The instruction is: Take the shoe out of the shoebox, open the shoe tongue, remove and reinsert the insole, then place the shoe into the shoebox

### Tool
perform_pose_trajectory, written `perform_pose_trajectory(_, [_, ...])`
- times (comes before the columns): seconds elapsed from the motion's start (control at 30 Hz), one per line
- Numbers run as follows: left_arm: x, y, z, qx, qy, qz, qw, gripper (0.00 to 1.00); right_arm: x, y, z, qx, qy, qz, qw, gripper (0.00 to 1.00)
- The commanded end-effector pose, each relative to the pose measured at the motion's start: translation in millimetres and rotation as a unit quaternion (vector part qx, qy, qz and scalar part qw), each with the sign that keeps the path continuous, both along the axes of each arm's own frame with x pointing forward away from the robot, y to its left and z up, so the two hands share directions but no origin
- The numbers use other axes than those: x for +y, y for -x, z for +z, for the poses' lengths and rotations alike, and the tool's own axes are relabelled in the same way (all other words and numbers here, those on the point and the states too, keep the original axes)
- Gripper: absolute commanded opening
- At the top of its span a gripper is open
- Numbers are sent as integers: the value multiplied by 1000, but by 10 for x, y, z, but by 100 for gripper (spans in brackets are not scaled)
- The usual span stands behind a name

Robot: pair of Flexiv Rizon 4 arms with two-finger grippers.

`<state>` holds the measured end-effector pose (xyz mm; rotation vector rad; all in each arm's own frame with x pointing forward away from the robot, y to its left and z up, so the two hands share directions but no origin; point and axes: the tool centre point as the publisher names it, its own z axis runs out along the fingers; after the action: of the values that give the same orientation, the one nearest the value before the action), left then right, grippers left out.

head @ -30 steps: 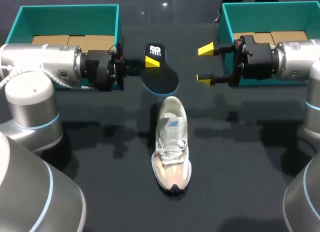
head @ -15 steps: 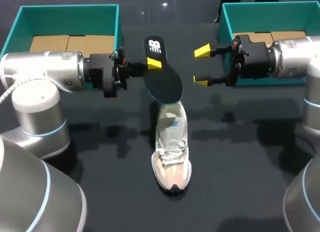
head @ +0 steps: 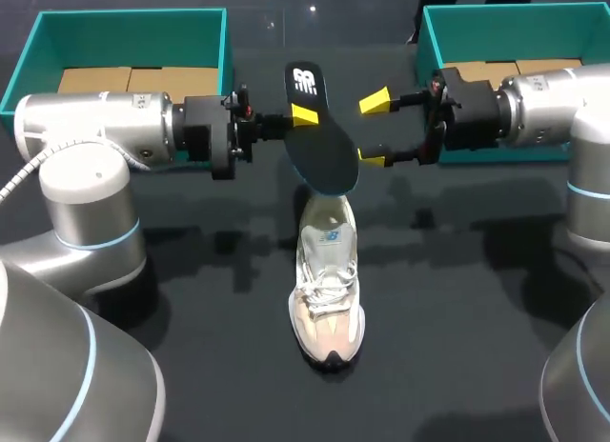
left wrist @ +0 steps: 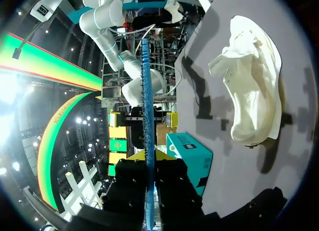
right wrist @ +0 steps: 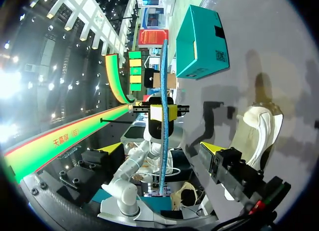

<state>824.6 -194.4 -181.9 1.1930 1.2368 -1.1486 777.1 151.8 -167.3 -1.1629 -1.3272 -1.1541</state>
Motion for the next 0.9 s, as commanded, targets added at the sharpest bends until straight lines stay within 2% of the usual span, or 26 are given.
perform_pose_trajectory(0.03, [-95, -47, -13, -2, -1, 1, 1000, 0, 188, -47, -10, -10, 2, 9, 1000, 100])
perform_pose_trajectory(0.2, [-158, -87, -44, -7, -6, -1, 1000, 0, 325, -50, -20, -22, 8, 22, 999, 100])
perform_pose_trajectory(0.23, [-162, -90, -45, -8, -7, -1, 1000, 0, 338, -51, -19, -23, 9, 25, 999, 95])
perform_pose_trajectory(0.27, [-171, -94, -45, -9, -7, -1, 1000, 0, 362, -53, -18, -24, 11, 28, 999, 78])
perform_pose_trajectory(0.3, [-175, -96, -43, -9, -7, -2, 1000, 0, 387, -53, -20, -24, 15, 30, 999, 71])
perform_pose_trajectory(0.4, [-185, -105, -30, -16, -4, -3, 1000, 0, 430, -52, -26, -26, 17, 34, 999, 70])
perform_pose_trajectory(0.53, [-182, -105, -13, -19, -1, -5, 1000, 0, 450, -46, -53, -27, 15, 34, 999, 49])
perform_pose_trajectory(0.77, [-157, -98, -16, -21, 3, -6, 1000, 0, 453, -35, -88, -27, 10, 32, 999, 40])
perform_pose_trajectory(0.9, [-150, -98, -10, -21, 5, -6, 1000, 0, 455, -14, -97, -29, 9, 33, 999, 31])
